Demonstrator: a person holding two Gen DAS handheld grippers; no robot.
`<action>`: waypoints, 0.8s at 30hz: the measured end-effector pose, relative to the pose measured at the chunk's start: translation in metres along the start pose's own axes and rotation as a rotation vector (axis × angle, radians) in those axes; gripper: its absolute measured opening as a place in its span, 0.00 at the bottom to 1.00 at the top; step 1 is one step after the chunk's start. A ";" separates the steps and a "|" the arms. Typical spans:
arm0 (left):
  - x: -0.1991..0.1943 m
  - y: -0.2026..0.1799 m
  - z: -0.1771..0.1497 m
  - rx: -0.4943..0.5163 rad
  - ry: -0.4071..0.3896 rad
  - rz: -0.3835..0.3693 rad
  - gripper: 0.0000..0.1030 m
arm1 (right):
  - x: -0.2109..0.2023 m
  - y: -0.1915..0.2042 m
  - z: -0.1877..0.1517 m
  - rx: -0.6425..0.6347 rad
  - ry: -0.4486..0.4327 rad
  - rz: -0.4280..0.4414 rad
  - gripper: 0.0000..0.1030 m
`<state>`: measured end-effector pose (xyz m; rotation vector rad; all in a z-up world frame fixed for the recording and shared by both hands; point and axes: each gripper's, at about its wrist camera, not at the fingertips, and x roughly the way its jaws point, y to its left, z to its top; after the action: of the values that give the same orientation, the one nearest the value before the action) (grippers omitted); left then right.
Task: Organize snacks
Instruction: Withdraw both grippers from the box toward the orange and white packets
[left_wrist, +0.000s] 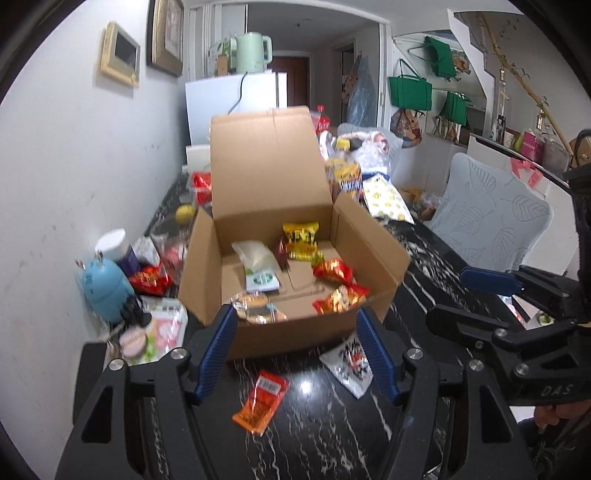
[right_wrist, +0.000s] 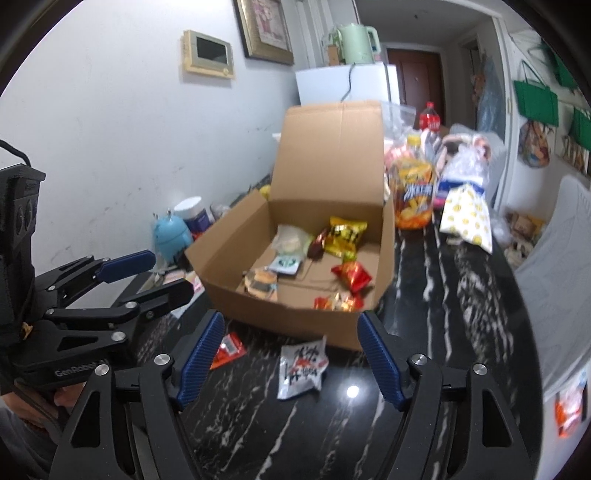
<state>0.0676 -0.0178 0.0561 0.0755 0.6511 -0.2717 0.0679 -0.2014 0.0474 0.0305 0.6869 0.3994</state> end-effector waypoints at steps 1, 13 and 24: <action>0.002 0.002 -0.003 -0.005 0.009 -0.006 0.64 | 0.003 0.000 -0.003 0.006 0.008 0.003 0.73; 0.034 0.026 -0.046 -0.048 0.102 -0.026 0.64 | 0.053 -0.001 -0.041 0.051 0.116 0.007 0.73; 0.071 0.044 -0.078 -0.084 0.197 -0.045 0.64 | 0.094 -0.006 -0.066 0.086 0.207 0.000 0.73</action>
<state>0.0878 0.0204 -0.0501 0.0073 0.8597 -0.2820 0.0944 -0.1791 -0.0625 0.0712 0.9083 0.3759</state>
